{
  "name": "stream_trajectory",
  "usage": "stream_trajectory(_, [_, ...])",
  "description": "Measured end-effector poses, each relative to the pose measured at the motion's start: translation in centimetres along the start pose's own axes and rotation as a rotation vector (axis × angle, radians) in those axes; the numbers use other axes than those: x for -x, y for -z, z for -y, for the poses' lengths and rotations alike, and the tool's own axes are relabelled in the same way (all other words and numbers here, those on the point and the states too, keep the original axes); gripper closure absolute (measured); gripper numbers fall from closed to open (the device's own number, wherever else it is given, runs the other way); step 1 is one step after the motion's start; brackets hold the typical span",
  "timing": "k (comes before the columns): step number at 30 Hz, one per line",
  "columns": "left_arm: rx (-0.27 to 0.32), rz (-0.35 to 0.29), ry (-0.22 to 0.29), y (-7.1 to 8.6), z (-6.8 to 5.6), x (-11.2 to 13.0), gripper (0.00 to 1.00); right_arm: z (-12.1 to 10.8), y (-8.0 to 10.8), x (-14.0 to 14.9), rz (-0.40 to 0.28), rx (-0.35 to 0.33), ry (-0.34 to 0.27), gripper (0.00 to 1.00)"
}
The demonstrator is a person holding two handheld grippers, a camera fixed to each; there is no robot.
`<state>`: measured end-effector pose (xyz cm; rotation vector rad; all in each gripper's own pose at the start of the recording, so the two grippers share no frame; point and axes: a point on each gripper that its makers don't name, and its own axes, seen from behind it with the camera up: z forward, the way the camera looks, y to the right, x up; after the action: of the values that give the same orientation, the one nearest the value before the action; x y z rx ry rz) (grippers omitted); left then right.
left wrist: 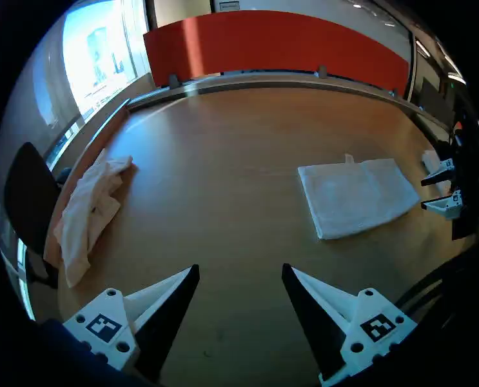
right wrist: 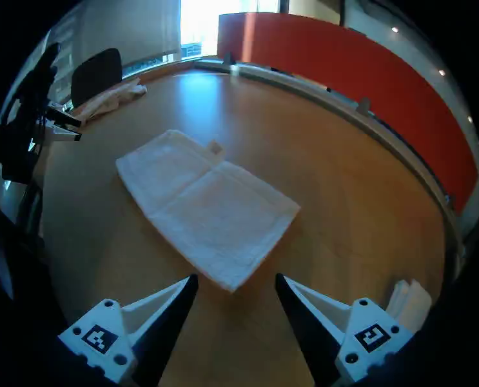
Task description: Fold towel
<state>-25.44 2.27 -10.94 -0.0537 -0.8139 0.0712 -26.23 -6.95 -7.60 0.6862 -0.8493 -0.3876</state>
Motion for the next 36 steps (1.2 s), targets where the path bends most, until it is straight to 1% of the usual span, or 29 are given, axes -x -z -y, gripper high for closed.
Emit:
stream_trajectory(3, [-0.009, 0.007, 0.015, 0.5, 0.4, 0.6, 0.05, 0.3, -0.5, 0.6, 0.014, -0.017, -0.02, 0.21])
stream_trajectory(9, [-0.025, 0.011, 0.023, 1.5, 1.0, 1.5, 0.05, 0.9, -1.1, 1.2, 0.019, -0.06, -0.051, 0.41])
stream_trajectory(13, [-0.033, 0.013, 0.03, 1.8, 1.4, 1.9, 0.05, 1.0, -1.2, 1.2, 0.014, -0.076, -0.045, 0.45])
stream_trajectory(14, [-0.035, 0.013, 0.032, 1.9, 1.5, 1.9, 0.05, 1.0, -1.3, 1.2, 0.015, -0.076, -0.042, 0.49])
stream_trajectory(15, [-0.037, 0.014, 0.034, 1.9, 1.5, 2.0, 0.05, 0.9, -1.3, 1.3, 0.016, -0.076, -0.038, 0.57])
stream_trajectory(16, [-0.037, 0.014, 0.036, 1.9, 1.6, 2.0, 0.05, 0.8, -1.3, 1.3, 0.02, -0.076, -0.035, 0.62])
stream_trajectory(17, [-0.037, 0.015, 0.037, 2.0, 1.6, 2.1, 0.05, 0.8, -1.4, 1.4, 0.023, -0.076, -0.031, 0.65])
stream_trajectory(18, [-0.037, 0.015, 0.039, 2.0, 1.6, 2.2, 0.05, 0.7, -1.5, 1.4, 0.027, -0.076, -0.027, 0.68])
stream_trajectory(23, [-0.037, 0.017, 0.041, 2.1, 1.5, 2.4, 0.05, 0.6, -1.6, 1.4, 0.029, -0.078, -0.013, 0.69])
stream_trajectory(26, [-0.037, 0.02, 0.039, 2.1, 1.5, 2.6, 0.05, 0.5, -1.6, 1.3, 0.03, -0.081, -0.009, 0.77])
stream_trajectory(30, [-0.035, 0.023, 0.04, 2.1, 1.4, 2.8, 0.05, 0.4, -1.7, 1.2, 0.029, -0.076, 0.0, 0.92])
stream_trajectory(31, [-0.034, 0.023, 0.041, 2.1, 1.4, 2.8, 0.05, 0.4, -1.6, 1.2, 0.028, -0.073, 0.001, 0.94])
stream_trajectory(33, [-0.033, 0.024, 0.042, 2.0, 1.3, 2.8, 0.05, 0.4, -1.5, 1.1, 0.025, -0.067, 0.005, 0.95])
stream_trajectory(36, [-0.032, 0.026, 0.044, 1.9, 1.3, 2.8, 0.05, 0.8, -1.3, 0.9, 0.023, -0.075, 0.007, 0.95])
